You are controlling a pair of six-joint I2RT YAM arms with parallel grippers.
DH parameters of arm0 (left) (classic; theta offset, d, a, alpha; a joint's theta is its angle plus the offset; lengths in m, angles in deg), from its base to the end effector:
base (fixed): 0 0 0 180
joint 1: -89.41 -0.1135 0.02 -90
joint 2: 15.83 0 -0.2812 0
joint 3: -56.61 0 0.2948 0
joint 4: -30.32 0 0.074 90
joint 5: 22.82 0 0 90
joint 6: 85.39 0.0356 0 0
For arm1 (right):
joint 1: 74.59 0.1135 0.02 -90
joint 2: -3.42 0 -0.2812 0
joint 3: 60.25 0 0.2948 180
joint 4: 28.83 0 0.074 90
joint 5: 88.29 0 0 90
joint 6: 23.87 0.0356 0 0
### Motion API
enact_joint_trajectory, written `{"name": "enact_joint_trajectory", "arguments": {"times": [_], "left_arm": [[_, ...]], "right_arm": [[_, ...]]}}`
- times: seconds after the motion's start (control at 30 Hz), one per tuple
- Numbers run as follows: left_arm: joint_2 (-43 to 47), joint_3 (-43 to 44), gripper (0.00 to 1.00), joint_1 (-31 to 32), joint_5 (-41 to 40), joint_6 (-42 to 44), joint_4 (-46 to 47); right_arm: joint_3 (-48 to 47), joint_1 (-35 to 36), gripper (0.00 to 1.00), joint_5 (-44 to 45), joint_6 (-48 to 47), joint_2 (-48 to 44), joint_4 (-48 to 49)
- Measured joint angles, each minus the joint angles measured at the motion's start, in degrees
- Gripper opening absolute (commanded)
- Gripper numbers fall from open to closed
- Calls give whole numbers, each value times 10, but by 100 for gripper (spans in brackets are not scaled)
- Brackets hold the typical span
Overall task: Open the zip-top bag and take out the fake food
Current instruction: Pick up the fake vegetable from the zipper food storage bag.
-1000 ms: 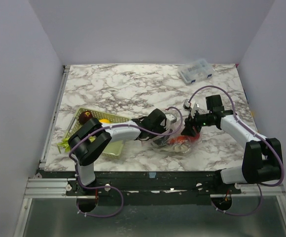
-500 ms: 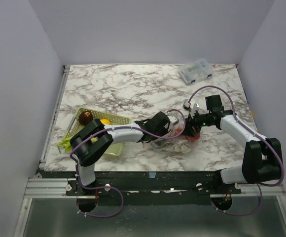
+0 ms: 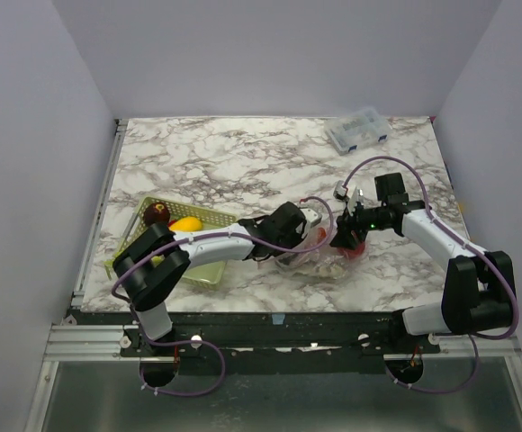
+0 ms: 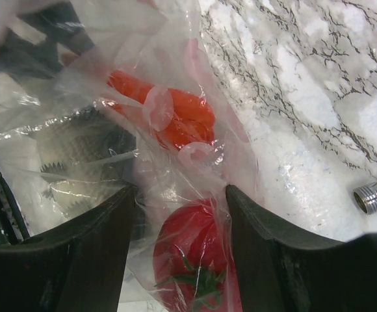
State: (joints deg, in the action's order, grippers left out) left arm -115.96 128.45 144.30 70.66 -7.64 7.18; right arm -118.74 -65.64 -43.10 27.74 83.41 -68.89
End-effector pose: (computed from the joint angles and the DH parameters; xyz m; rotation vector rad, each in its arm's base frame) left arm 0.2268 -0.3263 0.1650 0.9548 2.3717 -0.5594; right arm 0.2852 0.0703 0.1951 -1.1748 2.0651 0.7901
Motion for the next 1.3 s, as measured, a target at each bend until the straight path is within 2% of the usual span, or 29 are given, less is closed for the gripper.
{"name": "enact_joint_trajectory", "arguments": {"times": [0.2, 0.87, 1.3], "left_arm": [[37, 2, 1, 0, 0, 0, -37], [63, 80, 0, 0, -2, 16, -215], [86, 89, 0, 0, -11, 27, -252]], "right_arm": [[0, 0, 60, 0, 0, 0, 0], [0, 0, 60, 0, 0, 0, 0], [0, 1, 61, -2, -7, 0, -1]]}}
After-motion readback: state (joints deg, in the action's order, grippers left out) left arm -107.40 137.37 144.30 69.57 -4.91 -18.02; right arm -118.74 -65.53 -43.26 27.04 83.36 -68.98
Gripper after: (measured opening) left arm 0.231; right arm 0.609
